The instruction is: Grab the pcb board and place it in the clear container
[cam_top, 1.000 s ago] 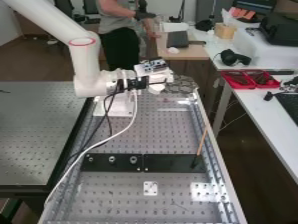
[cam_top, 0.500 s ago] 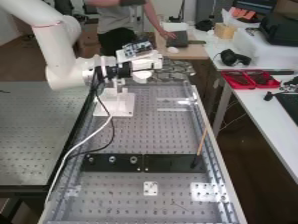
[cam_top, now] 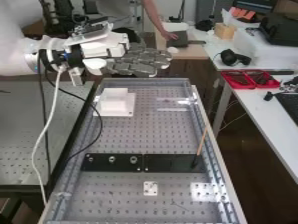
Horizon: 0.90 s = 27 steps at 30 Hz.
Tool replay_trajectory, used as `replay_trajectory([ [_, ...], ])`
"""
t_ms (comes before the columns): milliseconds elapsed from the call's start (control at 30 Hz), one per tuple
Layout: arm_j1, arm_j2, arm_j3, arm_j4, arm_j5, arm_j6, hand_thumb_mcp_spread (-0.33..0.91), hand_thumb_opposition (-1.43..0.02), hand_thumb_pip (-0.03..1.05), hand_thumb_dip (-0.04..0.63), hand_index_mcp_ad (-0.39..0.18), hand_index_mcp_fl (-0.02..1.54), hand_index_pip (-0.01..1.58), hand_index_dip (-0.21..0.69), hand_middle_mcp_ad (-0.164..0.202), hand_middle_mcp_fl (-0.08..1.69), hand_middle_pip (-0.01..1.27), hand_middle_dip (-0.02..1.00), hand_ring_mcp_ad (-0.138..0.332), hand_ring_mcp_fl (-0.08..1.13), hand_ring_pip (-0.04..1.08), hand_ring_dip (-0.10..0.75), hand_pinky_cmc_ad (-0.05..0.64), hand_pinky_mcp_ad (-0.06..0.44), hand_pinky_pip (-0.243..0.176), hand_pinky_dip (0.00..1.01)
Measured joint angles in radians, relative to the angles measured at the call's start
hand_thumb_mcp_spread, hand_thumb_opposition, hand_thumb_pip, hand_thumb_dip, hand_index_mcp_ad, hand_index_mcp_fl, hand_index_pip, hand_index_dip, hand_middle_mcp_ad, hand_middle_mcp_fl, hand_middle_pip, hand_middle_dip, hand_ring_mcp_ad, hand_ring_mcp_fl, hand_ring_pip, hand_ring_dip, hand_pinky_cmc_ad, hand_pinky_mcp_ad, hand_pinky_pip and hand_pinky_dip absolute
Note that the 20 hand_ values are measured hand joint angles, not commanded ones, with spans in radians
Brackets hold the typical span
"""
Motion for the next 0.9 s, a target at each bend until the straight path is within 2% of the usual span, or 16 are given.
replay_trajectory([
  [267, -0.025, 0.031, 0.000, -0.052, 0.011, -0.011, 0.56, -0.79, 0.34, 0.248, -0.157, 0.25, 0.68, 0.302, 0.051, 0.04, 0.14, 0.16, 0.192, 0.01, 0.10, 0.012, 0.316, 0.150, -0.077, 0.18],
  [900, -0.015, 0.051, 0.009, -0.075, 0.045, -0.034, 0.56, -0.79, 0.33, 0.236, -0.157, 0.26, 0.62, 0.319, 0.051, 0.04, 0.14, 0.16, 0.192, 0.01, 0.10, 0.012, 0.314, 0.150, -0.077, 0.18],
])
